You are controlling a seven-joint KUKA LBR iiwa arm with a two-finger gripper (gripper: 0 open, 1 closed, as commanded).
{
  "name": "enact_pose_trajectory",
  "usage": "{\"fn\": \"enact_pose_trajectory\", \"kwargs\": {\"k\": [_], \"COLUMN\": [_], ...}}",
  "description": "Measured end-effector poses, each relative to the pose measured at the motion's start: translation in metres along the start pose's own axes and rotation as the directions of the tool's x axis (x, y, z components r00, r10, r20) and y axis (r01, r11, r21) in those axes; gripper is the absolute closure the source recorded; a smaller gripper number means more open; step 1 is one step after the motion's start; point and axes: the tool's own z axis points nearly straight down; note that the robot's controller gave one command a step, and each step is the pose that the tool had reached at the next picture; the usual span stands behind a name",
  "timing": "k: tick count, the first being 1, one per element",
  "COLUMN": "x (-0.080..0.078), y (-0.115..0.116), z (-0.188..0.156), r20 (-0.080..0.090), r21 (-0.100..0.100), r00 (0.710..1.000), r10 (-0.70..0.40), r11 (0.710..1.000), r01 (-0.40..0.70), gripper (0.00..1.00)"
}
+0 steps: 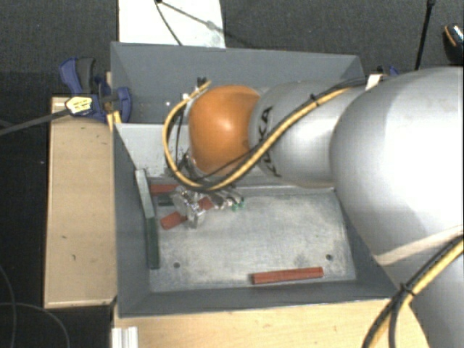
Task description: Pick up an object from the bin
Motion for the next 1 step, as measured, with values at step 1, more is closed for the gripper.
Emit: {"fn": "enact_pose_trajectory", "kwargs": {"k": [1], "x": [0.0151], "y": [0.0225], "z": [-0.161], "r20": [0.004], "r21": [0.003], "r00": [0.999], "r10": [-0.052], "r11": [0.999], "r01": [0.052], "gripper": [1.0]}}
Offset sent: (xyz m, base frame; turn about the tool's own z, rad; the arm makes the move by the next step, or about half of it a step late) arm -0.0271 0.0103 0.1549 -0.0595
